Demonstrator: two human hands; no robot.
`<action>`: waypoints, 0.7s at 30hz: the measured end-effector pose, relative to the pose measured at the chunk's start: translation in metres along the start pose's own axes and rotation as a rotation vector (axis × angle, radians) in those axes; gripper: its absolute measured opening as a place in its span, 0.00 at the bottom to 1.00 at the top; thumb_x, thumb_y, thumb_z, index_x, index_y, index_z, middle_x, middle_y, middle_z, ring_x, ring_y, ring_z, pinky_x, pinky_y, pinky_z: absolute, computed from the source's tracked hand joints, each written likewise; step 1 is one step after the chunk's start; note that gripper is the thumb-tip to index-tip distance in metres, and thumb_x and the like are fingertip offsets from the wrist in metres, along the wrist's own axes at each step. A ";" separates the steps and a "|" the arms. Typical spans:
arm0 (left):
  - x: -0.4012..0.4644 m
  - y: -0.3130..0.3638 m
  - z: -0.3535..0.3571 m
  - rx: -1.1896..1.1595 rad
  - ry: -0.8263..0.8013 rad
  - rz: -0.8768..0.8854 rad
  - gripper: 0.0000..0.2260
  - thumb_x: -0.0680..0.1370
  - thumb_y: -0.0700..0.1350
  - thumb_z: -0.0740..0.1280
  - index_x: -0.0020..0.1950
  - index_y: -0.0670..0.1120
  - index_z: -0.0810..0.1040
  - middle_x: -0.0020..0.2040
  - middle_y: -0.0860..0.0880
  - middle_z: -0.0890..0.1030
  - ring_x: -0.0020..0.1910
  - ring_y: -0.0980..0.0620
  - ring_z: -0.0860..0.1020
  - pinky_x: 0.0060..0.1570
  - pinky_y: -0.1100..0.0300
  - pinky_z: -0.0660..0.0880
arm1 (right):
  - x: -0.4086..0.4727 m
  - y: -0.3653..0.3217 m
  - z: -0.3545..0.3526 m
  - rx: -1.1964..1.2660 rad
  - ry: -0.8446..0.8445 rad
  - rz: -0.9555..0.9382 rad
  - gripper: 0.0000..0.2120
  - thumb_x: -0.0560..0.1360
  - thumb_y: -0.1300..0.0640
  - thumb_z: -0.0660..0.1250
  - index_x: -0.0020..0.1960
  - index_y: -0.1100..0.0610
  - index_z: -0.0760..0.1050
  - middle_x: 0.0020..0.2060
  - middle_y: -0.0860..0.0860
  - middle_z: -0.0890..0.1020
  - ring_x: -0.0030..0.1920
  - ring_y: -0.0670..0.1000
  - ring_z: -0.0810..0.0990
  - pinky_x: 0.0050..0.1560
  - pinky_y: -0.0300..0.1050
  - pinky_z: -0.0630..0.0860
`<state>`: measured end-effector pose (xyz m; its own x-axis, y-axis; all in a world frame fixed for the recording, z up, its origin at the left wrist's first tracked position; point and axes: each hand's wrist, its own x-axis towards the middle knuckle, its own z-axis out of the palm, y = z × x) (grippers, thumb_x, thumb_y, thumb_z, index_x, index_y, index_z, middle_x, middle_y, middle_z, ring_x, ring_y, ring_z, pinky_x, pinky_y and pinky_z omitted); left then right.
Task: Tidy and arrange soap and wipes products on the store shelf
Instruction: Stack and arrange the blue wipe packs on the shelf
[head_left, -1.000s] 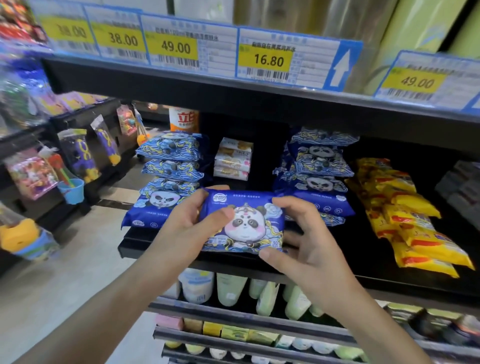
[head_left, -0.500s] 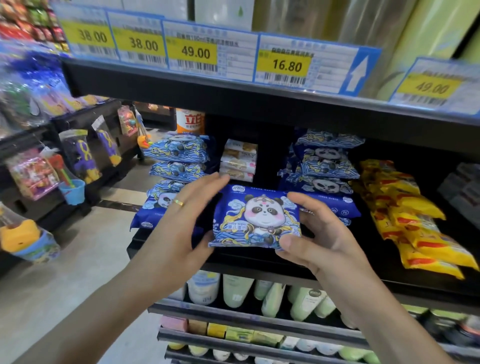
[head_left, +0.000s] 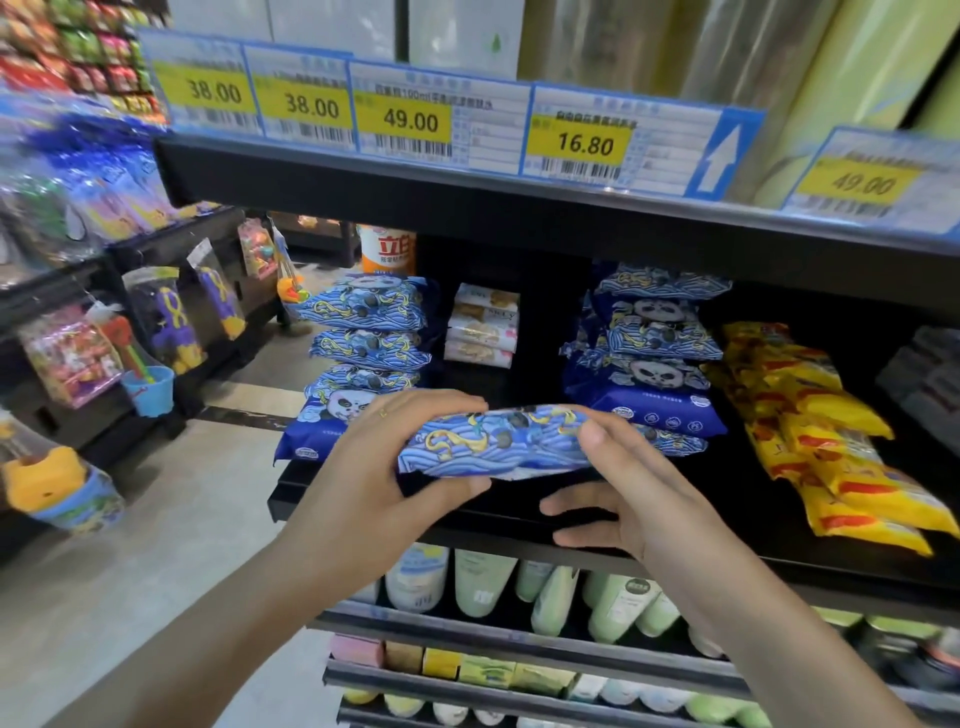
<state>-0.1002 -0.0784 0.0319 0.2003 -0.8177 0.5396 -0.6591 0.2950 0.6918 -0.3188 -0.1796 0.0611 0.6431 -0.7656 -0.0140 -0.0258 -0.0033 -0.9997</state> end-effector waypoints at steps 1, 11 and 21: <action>-0.001 0.000 -0.001 -0.083 -0.009 -0.051 0.21 0.74 0.57 0.74 0.66 0.62 0.78 0.64 0.60 0.81 0.66 0.54 0.79 0.62 0.57 0.76 | 0.000 0.000 0.001 -0.039 0.032 -0.028 0.19 0.71 0.30 0.70 0.60 0.33 0.80 0.57 0.44 0.84 0.51 0.50 0.86 0.50 0.49 0.85; -0.001 0.003 -0.015 -0.279 -0.074 -0.339 0.20 0.77 0.57 0.73 0.66 0.52 0.81 0.59 0.62 0.85 0.60 0.64 0.82 0.55 0.73 0.75 | -0.003 0.008 0.014 -0.471 0.164 -0.438 0.32 0.72 0.43 0.74 0.72 0.30 0.66 0.69 0.36 0.69 0.69 0.41 0.72 0.63 0.42 0.75; -0.002 0.004 -0.022 -0.451 -0.119 -0.540 0.16 0.71 0.66 0.73 0.57 0.66 0.83 0.56 0.58 0.87 0.55 0.57 0.86 0.54 0.61 0.79 | -0.005 0.015 0.024 -0.740 0.022 -0.553 0.49 0.71 0.54 0.81 0.78 0.28 0.54 0.81 0.35 0.46 0.80 0.39 0.55 0.71 0.44 0.65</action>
<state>-0.0873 -0.0648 0.0449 0.3166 -0.9482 0.0269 -0.1208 -0.0122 0.9926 -0.3038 -0.1606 0.0453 0.6949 -0.5447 0.4695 -0.2069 -0.7767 -0.5949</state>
